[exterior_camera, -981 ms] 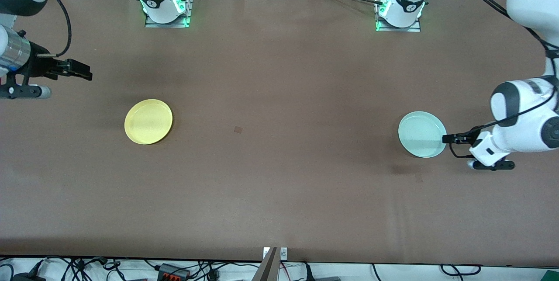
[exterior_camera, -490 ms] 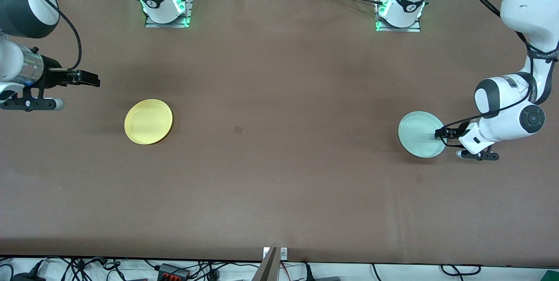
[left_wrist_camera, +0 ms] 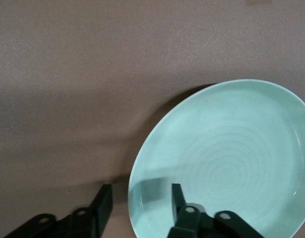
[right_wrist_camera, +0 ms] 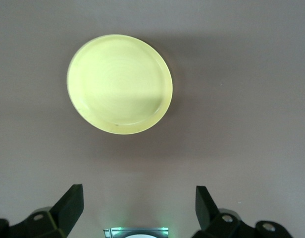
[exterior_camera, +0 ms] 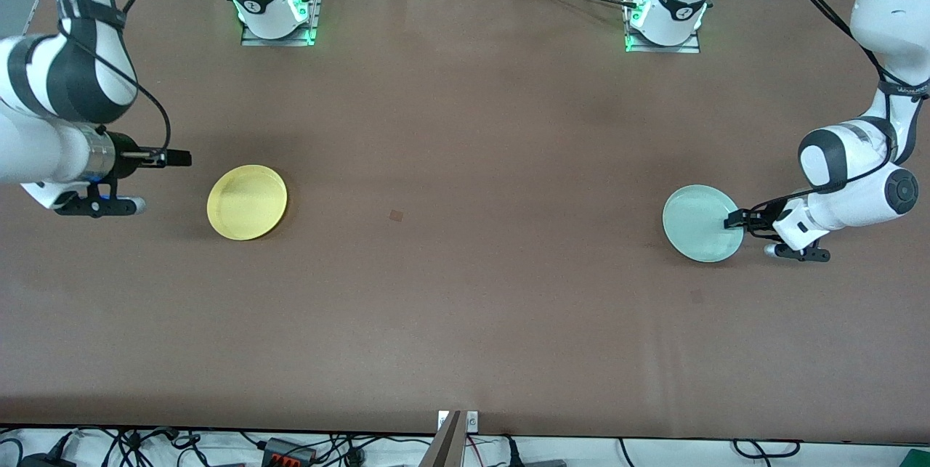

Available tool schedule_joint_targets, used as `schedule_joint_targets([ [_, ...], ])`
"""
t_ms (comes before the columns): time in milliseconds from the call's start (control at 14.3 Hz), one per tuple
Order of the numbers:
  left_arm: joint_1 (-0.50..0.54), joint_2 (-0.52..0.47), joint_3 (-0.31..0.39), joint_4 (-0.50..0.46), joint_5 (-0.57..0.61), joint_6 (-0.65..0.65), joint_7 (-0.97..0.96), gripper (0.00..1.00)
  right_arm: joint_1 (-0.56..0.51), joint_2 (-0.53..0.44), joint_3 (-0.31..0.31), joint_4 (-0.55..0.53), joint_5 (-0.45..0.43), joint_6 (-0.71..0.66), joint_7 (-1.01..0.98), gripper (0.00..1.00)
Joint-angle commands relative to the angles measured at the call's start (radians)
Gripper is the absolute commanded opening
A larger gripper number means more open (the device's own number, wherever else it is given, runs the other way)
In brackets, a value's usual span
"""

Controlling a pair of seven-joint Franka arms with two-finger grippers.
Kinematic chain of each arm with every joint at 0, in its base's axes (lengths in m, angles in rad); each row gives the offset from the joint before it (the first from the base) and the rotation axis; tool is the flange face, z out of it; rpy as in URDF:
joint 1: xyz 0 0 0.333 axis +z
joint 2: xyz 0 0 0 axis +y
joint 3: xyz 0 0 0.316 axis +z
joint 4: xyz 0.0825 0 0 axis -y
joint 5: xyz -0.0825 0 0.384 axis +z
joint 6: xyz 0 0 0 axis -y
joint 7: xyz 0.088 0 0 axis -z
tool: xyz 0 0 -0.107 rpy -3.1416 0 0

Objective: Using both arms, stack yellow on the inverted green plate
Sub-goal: 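Grasp the green plate rim while the right gripper reaches the yellow plate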

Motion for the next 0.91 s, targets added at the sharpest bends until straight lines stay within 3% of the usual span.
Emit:
schedule_joint_targets([
  [0,0.013,-0.003,-0.016,-0.003,-0.027,0.006,0.047,0.3,-0.019,0.081,0.001,0.007,-0.015,0.022,0.005,1.0],
  [70,0.013,-0.003,-0.016,-0.002,-0.027,0.006,0.049,0.17,-0.025,0.106,0.001,0.006,-0.015,0.033,0.006,1.0],
  [210,0.016,-0.003,-0.016,0.0,-0.027,0.006,0.049,0.02,-0.029,0.156,0.003,0.007,-0.013,0.056,0.008,1.0],
  [631,0.005,-0.044,-0.017,0.02,-0.024,-0.003,0.049,0.01,-0.047,0.264,0.003,0.003,-0.012,0.156,0.008,1.0],
  [841,-0.006,-0.098,-0.028,0.061,-0.015,-0.087,0.043,0.01,-0.067,0.311,0.003,0.003,-0.012,0.193,0.008,1.0],
])
